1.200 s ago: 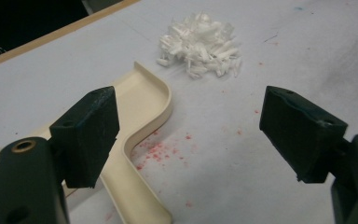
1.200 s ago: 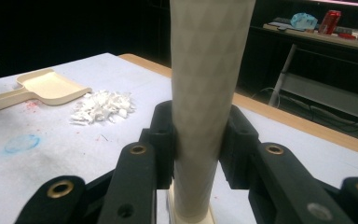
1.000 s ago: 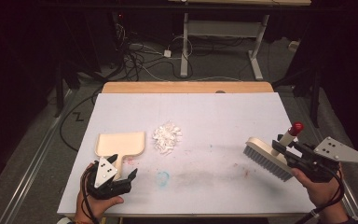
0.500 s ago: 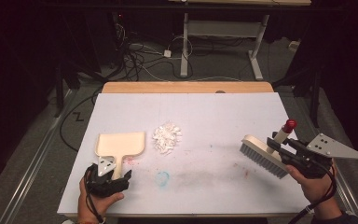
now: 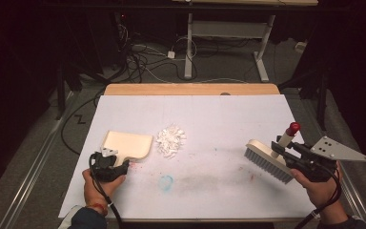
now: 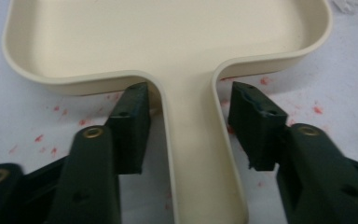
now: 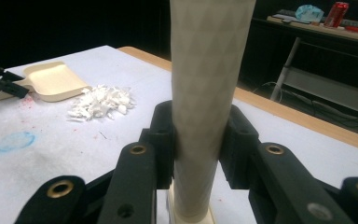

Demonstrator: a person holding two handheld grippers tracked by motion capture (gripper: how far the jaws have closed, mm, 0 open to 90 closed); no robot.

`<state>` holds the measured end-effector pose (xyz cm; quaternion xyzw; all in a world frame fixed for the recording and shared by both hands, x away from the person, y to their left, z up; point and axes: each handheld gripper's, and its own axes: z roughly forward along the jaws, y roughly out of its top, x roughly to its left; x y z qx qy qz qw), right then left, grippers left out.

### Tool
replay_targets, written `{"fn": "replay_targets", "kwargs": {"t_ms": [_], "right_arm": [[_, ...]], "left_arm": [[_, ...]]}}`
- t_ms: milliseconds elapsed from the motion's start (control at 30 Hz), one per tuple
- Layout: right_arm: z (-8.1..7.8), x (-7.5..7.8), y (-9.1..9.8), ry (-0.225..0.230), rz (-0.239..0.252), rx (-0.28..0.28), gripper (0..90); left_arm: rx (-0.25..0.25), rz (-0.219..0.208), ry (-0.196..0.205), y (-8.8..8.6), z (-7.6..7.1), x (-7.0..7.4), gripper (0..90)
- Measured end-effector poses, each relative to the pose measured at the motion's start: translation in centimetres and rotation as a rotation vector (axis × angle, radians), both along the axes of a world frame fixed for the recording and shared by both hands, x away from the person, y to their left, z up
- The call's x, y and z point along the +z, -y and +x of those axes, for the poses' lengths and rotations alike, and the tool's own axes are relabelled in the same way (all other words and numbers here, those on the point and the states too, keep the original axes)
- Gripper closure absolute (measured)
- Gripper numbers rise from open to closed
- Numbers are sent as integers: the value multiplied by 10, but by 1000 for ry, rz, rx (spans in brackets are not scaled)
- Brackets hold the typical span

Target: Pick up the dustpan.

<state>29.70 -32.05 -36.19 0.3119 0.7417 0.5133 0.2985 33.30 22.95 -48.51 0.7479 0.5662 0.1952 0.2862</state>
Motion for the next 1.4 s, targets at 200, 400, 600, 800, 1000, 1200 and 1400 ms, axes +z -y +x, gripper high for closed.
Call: {"fn": "replay_targets", "kwargs": {"t_ms": [200,400,600,800,1000,1200,1400], "right_arm": [[2,-4,-4,-12,-9,7,705],[3,-5,-6,-20,-16,14,704],[3,-6,-4,-20,-16,9,705],[3,-6,-4,-24,-20,6,705],[4,-7,-5,-29,-23,12,705],[3,-8,-5,-9,-18,4,705],[2,-7,-4,-6,-17,1,706]], "left_arm": [[-39,24,-3,2,12,2,635],[-52,34,-3,-1,18,5,637],[-25,66,35,-14,16,21,638],[-50,119,58,-23,6,35,639],[-103,143,99,-23,-11,54,639],[-210,163,95,-12,-31,63,639],[-315,176,75,2,-41,63,639]]}}
